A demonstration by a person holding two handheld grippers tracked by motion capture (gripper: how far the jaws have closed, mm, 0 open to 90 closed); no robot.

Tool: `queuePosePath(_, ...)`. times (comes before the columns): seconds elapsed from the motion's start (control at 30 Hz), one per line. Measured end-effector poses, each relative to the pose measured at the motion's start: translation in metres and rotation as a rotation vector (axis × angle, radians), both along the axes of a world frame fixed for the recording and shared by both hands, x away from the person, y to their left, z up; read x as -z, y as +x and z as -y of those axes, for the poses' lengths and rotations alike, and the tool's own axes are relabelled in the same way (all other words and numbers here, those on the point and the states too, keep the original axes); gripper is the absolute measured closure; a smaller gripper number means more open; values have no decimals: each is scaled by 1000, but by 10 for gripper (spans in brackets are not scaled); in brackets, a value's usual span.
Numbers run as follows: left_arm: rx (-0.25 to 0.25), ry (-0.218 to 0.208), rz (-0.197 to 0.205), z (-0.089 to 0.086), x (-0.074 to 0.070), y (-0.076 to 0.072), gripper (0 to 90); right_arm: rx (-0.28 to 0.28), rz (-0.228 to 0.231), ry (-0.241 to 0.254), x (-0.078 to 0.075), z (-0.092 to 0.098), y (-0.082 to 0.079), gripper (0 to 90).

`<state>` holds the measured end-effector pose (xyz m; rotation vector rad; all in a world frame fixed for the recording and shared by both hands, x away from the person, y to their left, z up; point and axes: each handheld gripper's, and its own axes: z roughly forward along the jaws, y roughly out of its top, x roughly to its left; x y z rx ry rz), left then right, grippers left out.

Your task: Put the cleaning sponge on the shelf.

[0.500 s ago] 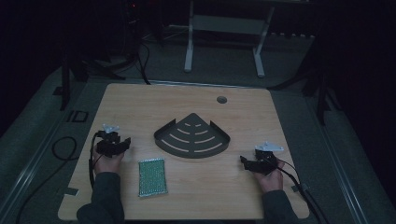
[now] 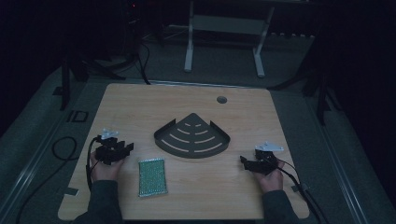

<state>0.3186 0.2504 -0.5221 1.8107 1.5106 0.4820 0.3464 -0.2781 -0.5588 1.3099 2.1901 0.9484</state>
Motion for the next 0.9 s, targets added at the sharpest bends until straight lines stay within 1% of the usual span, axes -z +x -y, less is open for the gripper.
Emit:
queuePosePath(0.03, 15, 0, 4, 2, -1, -2, 575, 0, 0, 0, 0, 0, 0, 229)
queuePosePath(0.07, 23, -1, 9, 4, -2, -5, 602, 0, 0, 0, 0, 0, 0, 229)
queuePosePath(0.1, 44, 0, 15, 8, -5, -9, 616, 0, 1, 0, 0, 0, 0, 229)
queuePosePath(0.13, 44, 0, 15, 8, -5, -9, 630, 0, 0, 0, 0, 0, 0, 229)
queuePosePath(0.17, 66, 6, 22, 13, -6, -13, 646, 0, 0, 0, 0, 0, 0, 229)
queuePosePath(0.2, 66, 6, 22, 13, -6, -13, 664, 0, 0, 0, 0, 0, 0, 229)
queuePosePath(0.23, 74, 7, 23, 15, -7, -15, 664, 0, 0, 0, 0, 0, 0, 229)
queuePosePath(0.27, 81, 9, 23, 17, -8, -17, 701, 0, 0, 0, 0, 0, 0, 229)
queuePosePath(0.3, 99, 9, 14, 19, -7, -19, 729, 0, 0, 0, 0, 0, 0, 229)
queuePosePath(0.33, 99, 9, 14, 19, -7, -19, 761, 0, 0, 0, 0, 0, 0, 229)
queuePosePath(0.37, 111, 15, 4, 21, -6, -22, 790, 0, 0, 0, 0, 0, 0, 229)
queuePosePath(0.43, 113, 19, 2, 22, -5, -22, 848, 0, 0, 0, 0, 0, 0, 229)
queuePosePath(0.47, 117, 23, 2, 23, -6, -23, 848, 0, 0, 0, 0, 0, 0, 229)
queuePosePath(0.5, 124, 26, 2, 25, -6, -26, 895, 0, 0, 0, 0, 0, 0, 229)
queuePosePath(0.6, 127, 38, -1, 28, -6, -28, 898, 0, 0, 0, 0, 0, 0, 229)
queuePosePath(0.67, 132, 54, -13, 31, -5, -30, 899, 0, 0, 0, 0, 0, 0, 229)
queuePosePath(0.73, 135, 59, -23, 33, -5, -31, 899, 0, 0, 0, 0, 0, 0, 229)
queuePosePath(0.9, 164, 75, -35, 41, -2, -36, 899, 0, 0, 0, 0, 0, 0, 229)
